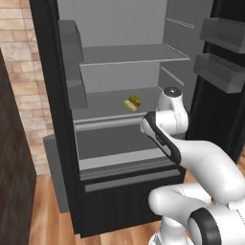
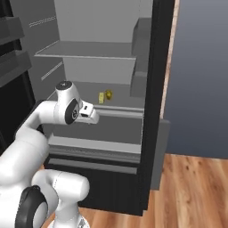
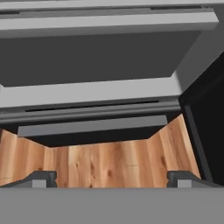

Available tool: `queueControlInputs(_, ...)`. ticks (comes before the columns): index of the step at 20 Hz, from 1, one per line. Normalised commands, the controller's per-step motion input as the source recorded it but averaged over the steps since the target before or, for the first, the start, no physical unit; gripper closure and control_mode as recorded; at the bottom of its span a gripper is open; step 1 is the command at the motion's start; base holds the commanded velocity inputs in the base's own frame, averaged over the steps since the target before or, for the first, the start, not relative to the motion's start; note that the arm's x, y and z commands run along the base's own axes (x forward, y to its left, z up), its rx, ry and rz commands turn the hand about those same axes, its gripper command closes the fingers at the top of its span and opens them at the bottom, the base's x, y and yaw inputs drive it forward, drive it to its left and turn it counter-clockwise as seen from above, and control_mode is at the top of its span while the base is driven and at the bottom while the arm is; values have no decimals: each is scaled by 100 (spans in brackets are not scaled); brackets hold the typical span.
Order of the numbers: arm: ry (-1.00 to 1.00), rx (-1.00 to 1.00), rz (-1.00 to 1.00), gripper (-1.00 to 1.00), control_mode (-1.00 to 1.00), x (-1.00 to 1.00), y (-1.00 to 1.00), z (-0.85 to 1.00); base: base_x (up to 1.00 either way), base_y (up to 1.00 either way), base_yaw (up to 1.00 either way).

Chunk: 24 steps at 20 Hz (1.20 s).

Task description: Retrieve the butter from the fridge and place it on a plate on the dining table. Then retrieve the butter knife by the fridge and place it near the plate.

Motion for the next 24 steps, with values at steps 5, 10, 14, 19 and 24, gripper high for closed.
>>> queueControlInputs(5,0,0,0,-100,100,0,0,0,58,0,0)
queueControlInputs(10,0,0,0,-100,100,0,0,0,64,0,0)
queueControlInputs(14,0,0,0,-100,100,0,0,0,58,0,0)
queueControlInputs(19,0,0,0,-100,100,0,0,0,13,0,0)
queueControlInputs(24,0,0,0,-100,100,0,0,0,6,0,0)
